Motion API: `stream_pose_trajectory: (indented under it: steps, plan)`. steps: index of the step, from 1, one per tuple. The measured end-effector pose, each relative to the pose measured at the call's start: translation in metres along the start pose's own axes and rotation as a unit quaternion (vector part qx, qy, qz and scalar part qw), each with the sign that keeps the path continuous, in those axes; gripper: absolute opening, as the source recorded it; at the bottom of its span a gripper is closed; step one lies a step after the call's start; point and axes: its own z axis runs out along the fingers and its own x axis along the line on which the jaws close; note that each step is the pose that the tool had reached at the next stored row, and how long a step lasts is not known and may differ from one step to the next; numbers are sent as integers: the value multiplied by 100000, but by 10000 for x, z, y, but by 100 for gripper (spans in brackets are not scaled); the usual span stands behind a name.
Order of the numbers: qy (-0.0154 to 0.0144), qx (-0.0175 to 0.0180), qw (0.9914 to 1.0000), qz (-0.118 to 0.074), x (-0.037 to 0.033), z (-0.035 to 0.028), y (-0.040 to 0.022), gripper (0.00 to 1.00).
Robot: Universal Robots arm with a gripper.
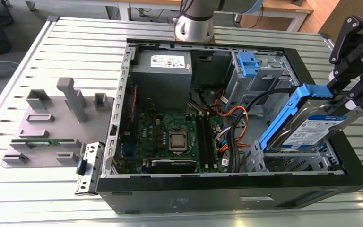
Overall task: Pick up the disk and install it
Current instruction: 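Insert the disk into the insertion slot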
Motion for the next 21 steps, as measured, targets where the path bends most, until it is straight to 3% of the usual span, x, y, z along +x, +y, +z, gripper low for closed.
stream_pose_trajectory:
  steps: [21]
  plan:
    - [568, 17, 99998, 24, 1, 382, -15, 35]
